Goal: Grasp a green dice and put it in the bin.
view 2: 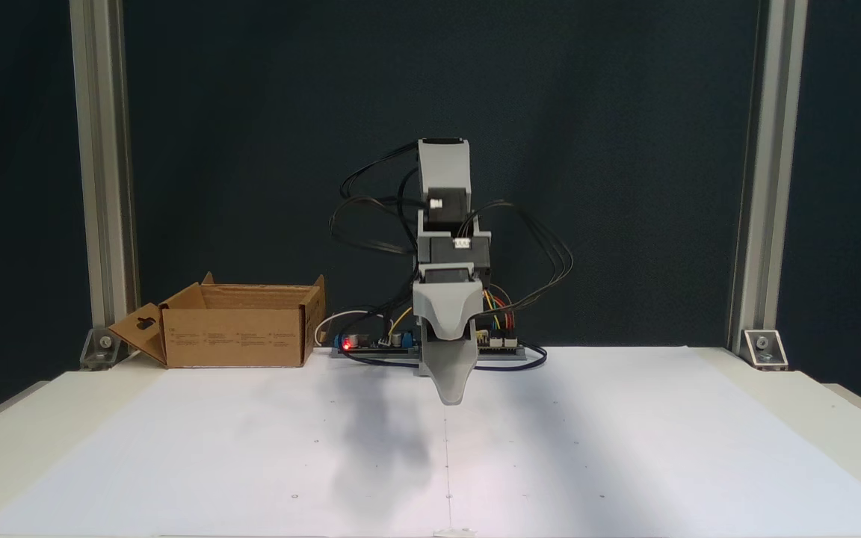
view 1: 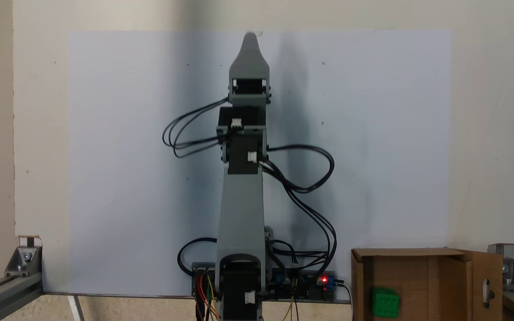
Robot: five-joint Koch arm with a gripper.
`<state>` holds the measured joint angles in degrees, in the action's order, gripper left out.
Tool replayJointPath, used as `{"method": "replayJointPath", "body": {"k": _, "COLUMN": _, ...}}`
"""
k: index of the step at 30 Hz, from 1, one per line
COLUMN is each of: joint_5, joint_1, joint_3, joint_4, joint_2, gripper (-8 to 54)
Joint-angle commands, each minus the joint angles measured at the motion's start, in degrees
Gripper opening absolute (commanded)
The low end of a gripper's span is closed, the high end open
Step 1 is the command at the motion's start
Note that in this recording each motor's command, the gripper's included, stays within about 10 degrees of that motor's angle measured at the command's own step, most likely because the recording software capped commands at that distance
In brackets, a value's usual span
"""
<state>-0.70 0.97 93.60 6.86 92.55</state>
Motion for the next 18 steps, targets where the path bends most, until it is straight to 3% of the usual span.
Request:
{"method": "replayJointPath", "body": {"k": 1, "joint_5": 0.2, "joint_1": 0.2, "joint_3": 1.0, "joint_4": -9.6, "joint_2": 4.0, "gripper": 45.5}}
{"method": "replayJointPath", "body": {"k": 18, "joint_5": 0.0, "joint_1": -0.6, "joint_3": 26.7, "joint_4": -25.0, "joint_2": 26.1, "gripper": 45.8}}
